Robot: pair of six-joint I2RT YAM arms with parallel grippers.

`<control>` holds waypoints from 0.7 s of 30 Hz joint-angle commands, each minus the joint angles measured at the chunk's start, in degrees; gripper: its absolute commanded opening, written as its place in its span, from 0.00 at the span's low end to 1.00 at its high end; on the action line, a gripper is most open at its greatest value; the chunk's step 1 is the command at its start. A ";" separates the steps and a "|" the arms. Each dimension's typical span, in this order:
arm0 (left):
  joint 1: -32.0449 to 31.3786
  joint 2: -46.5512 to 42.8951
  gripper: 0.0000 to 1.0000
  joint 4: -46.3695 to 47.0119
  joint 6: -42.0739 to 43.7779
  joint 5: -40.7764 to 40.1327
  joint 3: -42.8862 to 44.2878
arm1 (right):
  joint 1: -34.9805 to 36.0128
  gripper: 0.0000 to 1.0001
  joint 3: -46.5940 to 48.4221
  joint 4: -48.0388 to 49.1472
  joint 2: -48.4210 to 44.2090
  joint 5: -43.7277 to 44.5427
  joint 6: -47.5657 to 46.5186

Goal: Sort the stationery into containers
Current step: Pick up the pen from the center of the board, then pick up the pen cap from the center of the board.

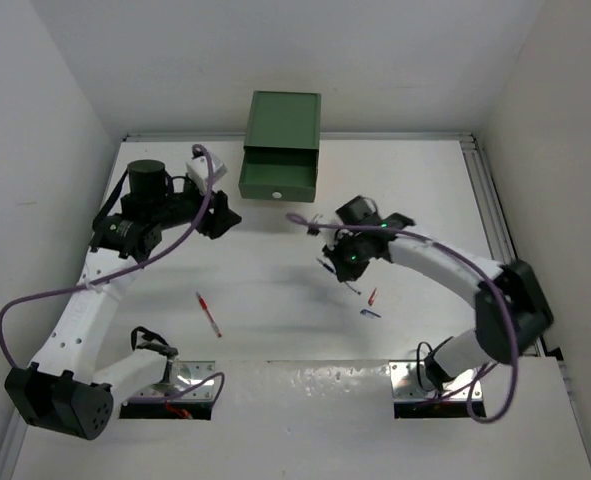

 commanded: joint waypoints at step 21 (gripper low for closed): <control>-47.59 34.27 0.49 -9.00 22.18 -1.97 14.13 | -48.97 0.00 -15.62 -12.87 -38.11 -20.12 -0.09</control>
